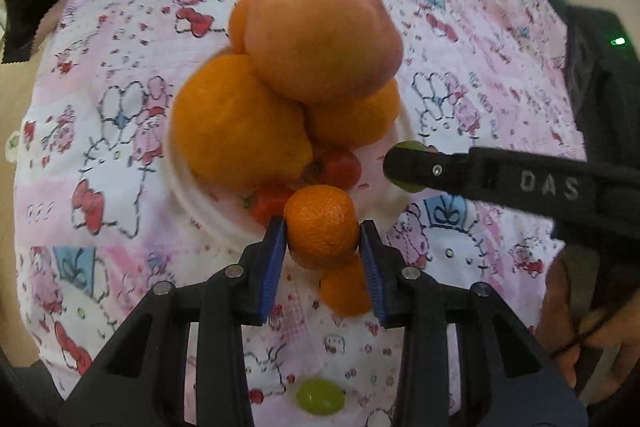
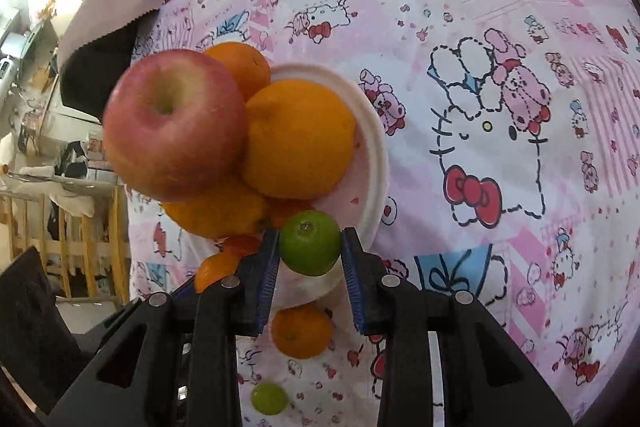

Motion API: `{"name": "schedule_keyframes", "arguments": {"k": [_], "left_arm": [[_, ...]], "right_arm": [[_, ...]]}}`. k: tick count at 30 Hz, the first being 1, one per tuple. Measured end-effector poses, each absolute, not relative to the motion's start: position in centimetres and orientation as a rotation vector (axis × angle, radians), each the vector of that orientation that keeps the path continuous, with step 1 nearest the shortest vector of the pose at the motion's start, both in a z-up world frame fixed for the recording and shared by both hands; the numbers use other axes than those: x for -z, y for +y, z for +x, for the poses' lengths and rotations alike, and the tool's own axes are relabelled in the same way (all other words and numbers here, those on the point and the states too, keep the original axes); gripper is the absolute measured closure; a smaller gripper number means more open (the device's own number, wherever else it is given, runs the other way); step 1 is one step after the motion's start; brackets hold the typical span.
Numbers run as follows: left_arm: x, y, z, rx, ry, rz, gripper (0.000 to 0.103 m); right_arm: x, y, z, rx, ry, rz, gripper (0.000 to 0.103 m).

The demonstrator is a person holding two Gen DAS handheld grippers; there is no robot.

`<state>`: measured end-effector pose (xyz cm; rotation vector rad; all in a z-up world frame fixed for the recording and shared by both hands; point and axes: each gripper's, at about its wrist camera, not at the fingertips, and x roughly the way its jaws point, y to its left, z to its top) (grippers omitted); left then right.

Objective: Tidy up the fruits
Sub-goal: 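Lower the mandarin and green grape onto the plate with both tools and open, then lift both tools and move the left tool over the last green grape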

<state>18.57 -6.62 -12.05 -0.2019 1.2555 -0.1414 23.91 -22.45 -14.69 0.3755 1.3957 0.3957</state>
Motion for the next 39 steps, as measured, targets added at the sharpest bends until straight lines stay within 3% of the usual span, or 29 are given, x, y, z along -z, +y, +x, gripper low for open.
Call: {"name": "schedule_keyframes", "arguments": {"k": [16, 18, 19, 20, 21, 28, 39], "left_arm": [[12.6, -8.9, 19.8, 0.122, 1.231, -0.064, 0.068], [12.1, -9.1, 19.8, 0.124, 1.221, -0.061, 0.055], [11.8, -9.1, 19.6, 0.115, 1.216, -0.061, 0.039], [11.6, -9.1, 19.5, 0.105, 1.208, -0.061, 0.030], [11.2, -9.1, 19.4, 0.098, 1.196, -0.062, 0.028], [9.3, -8.8, 18.5, 0.070, 1.166, -0.029, 0.027], [7.7, -7.6, 16.5, 0.022, 1.150, -0.042, 0.027]], "right_arm": [[14.6, -22.2, 24.2, -0.358, 1.397, 0.364, 0.067], [14.4, -22.4, 24.3, -0.351, 1.404, 0.374, 0.062], [14.3, -22.4, 24.3, -0.345, 1.400, 0.371, 0.054], [14.0, -22.4, 24.3, -0.343, 1.388, 0.365, 0.053], [13.7, -22.4, 24.3, -0.345, 1.384, 0.355, 0.052], [11.8, -21.9, 24.1, -0.359, 1.343, 0.308, 0.033], [10.0, -22.7, 23.1, -0.381, 1.309, 0.352, 0.031]]}}
